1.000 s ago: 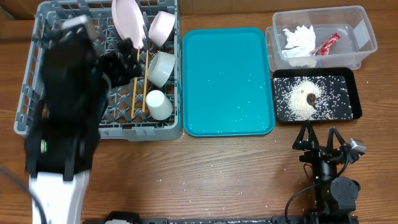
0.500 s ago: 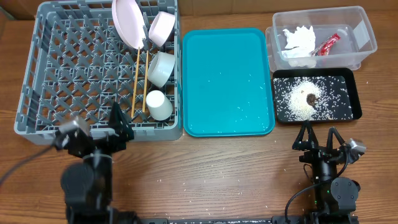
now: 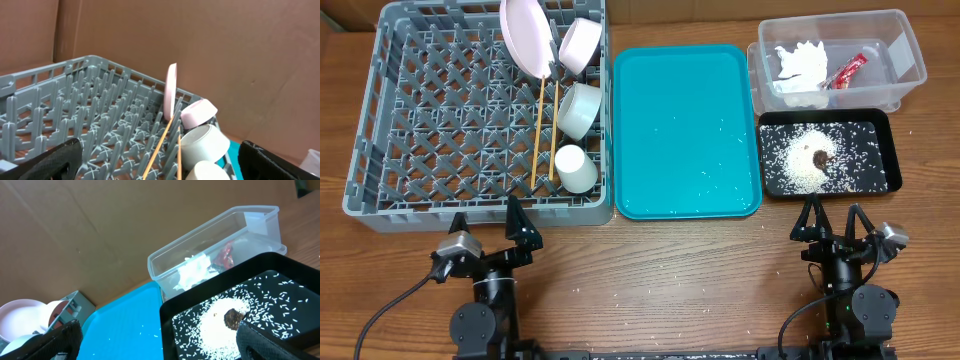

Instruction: Sort waste into correct bins and load items into the dishwasher

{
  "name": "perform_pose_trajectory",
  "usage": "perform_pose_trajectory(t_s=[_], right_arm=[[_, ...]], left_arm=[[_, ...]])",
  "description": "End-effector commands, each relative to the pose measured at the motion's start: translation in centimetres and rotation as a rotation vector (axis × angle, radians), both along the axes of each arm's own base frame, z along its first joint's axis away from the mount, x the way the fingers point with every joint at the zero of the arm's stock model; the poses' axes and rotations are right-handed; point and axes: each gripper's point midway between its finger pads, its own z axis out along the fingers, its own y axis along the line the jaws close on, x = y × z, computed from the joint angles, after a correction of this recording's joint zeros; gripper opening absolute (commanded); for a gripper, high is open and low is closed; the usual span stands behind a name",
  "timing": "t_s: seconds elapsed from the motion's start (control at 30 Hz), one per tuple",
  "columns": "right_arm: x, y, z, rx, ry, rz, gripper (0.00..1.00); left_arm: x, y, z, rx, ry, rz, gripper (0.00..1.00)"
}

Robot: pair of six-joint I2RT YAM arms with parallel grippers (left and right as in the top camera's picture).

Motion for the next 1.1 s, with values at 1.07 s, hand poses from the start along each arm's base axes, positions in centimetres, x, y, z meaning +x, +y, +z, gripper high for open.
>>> perform_pose_trajectory(t_s=[1.07], right_arm=[[0.0,0.2,-0.2,-0.007,-0.002,0.008,1.00]], left_arm=[[0.8,-0.4,-6.1,0.200,0.165,-0.031,1.00]])
